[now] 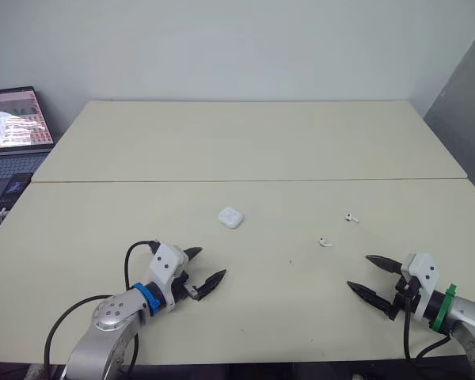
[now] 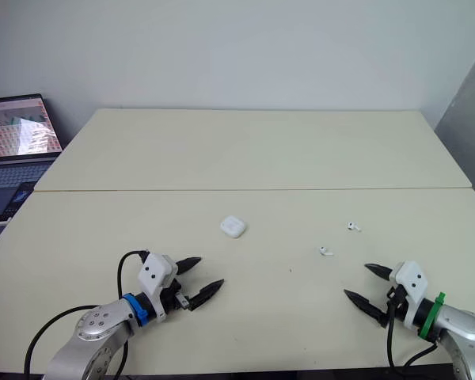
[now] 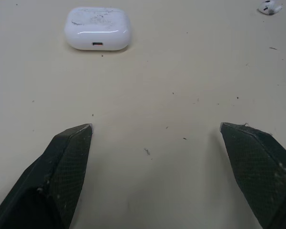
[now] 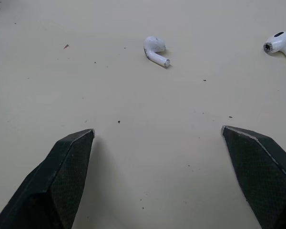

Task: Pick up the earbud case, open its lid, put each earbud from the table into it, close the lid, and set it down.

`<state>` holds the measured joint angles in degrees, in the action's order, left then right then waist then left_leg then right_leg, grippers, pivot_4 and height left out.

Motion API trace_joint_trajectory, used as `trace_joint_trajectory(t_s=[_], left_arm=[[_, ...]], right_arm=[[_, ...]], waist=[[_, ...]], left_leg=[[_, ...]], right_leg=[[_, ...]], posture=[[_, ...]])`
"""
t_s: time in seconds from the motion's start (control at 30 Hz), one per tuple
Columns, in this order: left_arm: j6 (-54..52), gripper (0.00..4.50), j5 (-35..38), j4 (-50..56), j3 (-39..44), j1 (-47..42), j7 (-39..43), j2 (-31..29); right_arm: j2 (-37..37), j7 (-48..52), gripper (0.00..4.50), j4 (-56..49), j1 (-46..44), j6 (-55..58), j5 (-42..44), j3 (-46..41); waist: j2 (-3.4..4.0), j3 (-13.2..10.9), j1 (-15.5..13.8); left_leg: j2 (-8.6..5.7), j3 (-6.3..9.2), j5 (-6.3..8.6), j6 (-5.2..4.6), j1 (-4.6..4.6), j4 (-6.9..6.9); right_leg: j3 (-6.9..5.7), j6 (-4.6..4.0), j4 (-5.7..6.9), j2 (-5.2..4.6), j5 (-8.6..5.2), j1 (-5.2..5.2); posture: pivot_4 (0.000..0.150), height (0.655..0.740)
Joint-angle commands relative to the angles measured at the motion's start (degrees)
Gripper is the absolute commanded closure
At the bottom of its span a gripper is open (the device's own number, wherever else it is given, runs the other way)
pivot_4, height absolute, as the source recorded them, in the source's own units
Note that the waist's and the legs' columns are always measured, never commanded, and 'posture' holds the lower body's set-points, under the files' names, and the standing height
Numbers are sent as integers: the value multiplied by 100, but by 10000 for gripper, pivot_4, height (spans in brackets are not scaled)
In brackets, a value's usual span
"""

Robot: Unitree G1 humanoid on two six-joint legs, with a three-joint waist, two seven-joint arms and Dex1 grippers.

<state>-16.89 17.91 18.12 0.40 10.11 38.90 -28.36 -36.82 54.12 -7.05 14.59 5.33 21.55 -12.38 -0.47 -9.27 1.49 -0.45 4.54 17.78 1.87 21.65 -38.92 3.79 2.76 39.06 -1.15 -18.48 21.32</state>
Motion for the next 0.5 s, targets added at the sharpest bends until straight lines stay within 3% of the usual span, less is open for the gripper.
trace_joint_trajectory(t_s=[0.03, 0.5], left_arm=[[52, 0, 45, 159, 14, 37, 42, -24], [215, 0, 34, 32, 39, -44, 98, 7]], right_arm=[[-79, 60, 187, -42, -32, -133, 54, -147], [-63, 57, 187, -17, -38, -200, 60, -143]], waist=[[0, 0, 0], [0, 0, 0]], left_leg=[[0, 0, 0, 0, 0, 0], [0, 0, 0, 0, 0, 0]], right_leg=[[0, 0, 0, 0, 0, 0], [0, 0, 0, 0, 0, 0]], posture=[[1500, 7400], [1500, 7400]])
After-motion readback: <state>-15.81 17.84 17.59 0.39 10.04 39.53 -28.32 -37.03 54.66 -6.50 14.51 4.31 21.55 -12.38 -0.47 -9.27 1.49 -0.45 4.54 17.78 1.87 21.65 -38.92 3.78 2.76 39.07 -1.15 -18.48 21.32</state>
